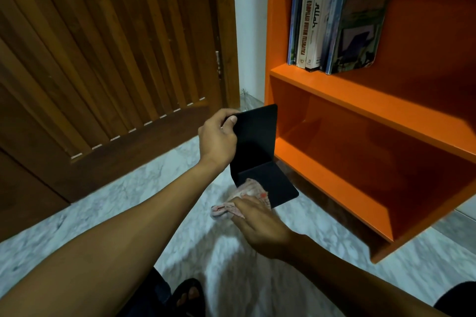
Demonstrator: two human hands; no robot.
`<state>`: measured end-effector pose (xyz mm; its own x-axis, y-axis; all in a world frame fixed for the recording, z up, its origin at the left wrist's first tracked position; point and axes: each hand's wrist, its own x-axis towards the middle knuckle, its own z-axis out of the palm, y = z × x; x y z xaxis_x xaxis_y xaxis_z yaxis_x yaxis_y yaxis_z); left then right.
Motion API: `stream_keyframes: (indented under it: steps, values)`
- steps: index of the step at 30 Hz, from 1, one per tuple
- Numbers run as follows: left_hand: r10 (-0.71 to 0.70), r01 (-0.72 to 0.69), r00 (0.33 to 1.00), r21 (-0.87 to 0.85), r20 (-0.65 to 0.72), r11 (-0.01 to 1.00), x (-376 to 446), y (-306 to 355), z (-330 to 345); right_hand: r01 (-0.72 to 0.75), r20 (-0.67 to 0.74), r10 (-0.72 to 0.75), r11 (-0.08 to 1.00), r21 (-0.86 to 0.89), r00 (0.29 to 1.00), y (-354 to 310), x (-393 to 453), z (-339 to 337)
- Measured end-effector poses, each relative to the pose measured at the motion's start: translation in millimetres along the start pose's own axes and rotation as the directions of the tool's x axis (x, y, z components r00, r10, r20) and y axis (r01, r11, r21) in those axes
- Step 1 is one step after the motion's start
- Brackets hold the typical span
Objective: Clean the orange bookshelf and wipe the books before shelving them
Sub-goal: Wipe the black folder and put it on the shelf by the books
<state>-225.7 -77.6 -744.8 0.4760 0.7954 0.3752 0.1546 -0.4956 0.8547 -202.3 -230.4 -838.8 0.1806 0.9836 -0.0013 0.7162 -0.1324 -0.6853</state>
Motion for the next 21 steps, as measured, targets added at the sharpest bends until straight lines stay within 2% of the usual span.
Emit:
stream_keyframes:
  steps: [5,7,9,11,12,14,15,16,18,20,21]
  values:
    - [0.025,-0.025,0.999,0.000,-0.022,1.000,8.9,-0.9,-5.4,-0.035,0.172,0.031,0.999,0.020,0.985,-0.5,-7.6,7.0]
    - [0.045,-0.046,0.999,-0.013,-0.030,0.999,11.5,-1.2,-8.4,-0.146,0.233,0.142,0.989,0.000,0.962,7.9,-12.0,12.2]
    - [0.052,-0.052,0.998,-0.015,-0.021,0.999,12.2,-3.8,-11.3,-0.340,0.189,0.333,0.941,0.004,0.924,23.2,-14.6,14.9]
    - [0.056,-0.056,0.998,-0.005,-0.008,0.998,10.7,-7.2,-13.7,-0.542,-0.018,0.552,0.824,0.167,0.834,45.2,-15.1,6.2]
    - [0.060,-0.060,0.998,0.001,-0.005,0.998,9.9,-8.6,-14.9,-0.595,-0.132,0.653,0.742,0.310,0.746,55.6,-15.7,-2.1]
    - [0.074,-0.074,0.997,0.007,-0.003,0.997,9.0,-9.7,-17.1,-0.539,-0.303,0.767,0.621,0.569,0.565,70.6,-16.6,-19.8]
    - [0.088,-0.088,0.996,0.011,0.002,0.996,8.2,-9.5,-17.8,-0.479,-0.383,0.756,0.640,0.601,0.531,73.9,-16.9,-28.9]
    - [0.108,-0.108,0.994,0.017,0.011,0.994,7.2,-8.6,-18.0,-0.423,-0.488,0.681,0.727,0.541,0.546,70.6,-16.9,-39.1]
    - [0.161,-0.161,0.986,0.025,0.035,0.987,5.1,-5.1,-15.4,-0.312,-0.653,0.418,0.908,0.279,0.632,63.4,-12.8,-55.6]
    - [0.211,-0.212,0.977,0.028,0.036,0.977,2.4,1.1,-10.1,-0.199,-0.655,0.171,0.979,0.032,0.736,50.1,-5.9,-63.1]
    - [0.228,-0.228,0.973,0.022,0.019,0.973,1.4,4.3,-7.1,-0.153,-0.609,0.129,0.988,0.013,0.782,44.9,-3.3,-60.9]
